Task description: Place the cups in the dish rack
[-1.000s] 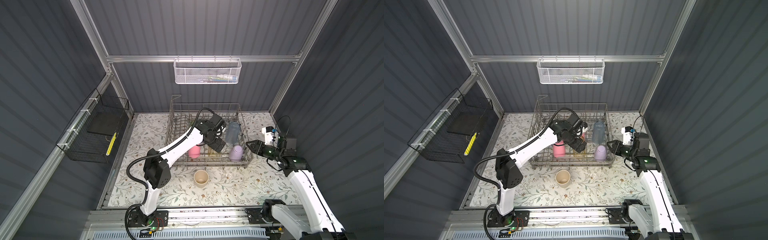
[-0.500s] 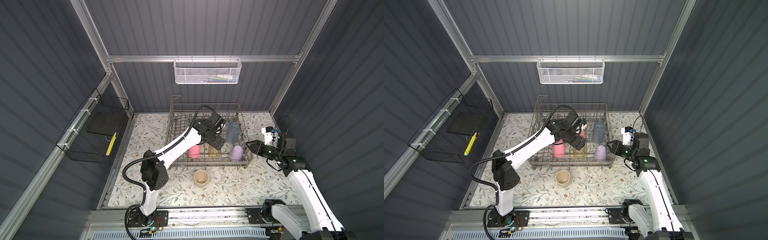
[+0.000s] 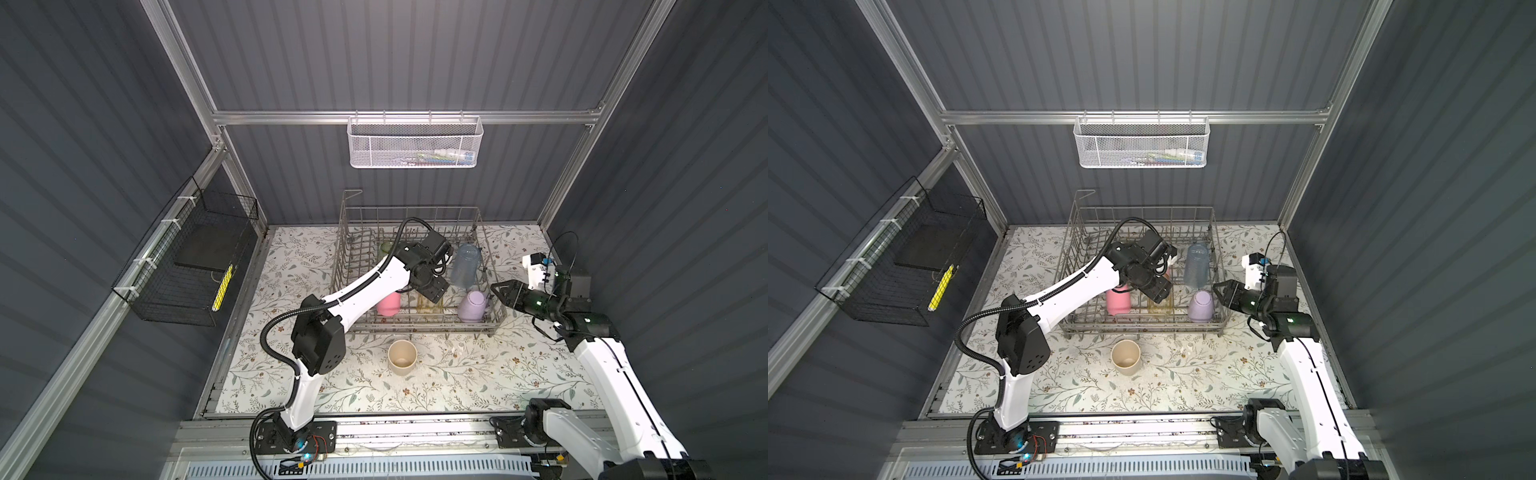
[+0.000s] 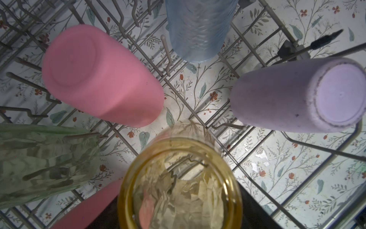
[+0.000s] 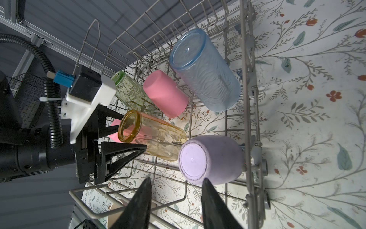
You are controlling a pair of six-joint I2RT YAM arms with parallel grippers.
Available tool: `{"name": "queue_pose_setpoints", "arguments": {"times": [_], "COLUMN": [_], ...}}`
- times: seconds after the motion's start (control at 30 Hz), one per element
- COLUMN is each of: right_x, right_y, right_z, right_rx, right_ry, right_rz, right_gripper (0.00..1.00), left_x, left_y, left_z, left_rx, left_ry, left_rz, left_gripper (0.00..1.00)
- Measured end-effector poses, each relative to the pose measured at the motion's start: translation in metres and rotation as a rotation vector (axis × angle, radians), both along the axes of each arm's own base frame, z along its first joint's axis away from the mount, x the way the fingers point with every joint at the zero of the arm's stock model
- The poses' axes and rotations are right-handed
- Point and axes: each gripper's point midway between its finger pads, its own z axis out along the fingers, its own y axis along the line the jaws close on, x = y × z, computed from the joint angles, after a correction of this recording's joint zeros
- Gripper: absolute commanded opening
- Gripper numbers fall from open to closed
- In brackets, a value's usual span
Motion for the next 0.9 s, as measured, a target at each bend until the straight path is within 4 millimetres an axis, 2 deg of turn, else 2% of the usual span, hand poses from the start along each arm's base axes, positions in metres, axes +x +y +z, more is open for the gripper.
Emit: {"name": "queue_pose_setpoints", "arguments": {"times": [0.13, 0.27, 0.9], "right_x": [0.001, 0.002, 0.005], "right_y": [0.0, -0.001, 0.002], "right_z": [0.0, -0.001, -0.009], "right_rx": [0.0, 0.002, 0.017], "right_ry": [-0.003, -0.002, 0.019], "right_rz": [-0.002, -0.002, 0.014], "right_gripper": [0.43, 0.43, 0.43], "left_x": [0.0, -0.002, -0.005], "left_y": [0.001, -0.002, 0.0], "left_z": [0.0, -0.001, -0.001], "left_rx": [-0.002, -0.007, -0.001], "left_ry": [0.007, 0.014, 0.023], "left_rz": [0.004, -0.007, -0.009], "left_gripper": [0.54, 0.51, 0.55]}}
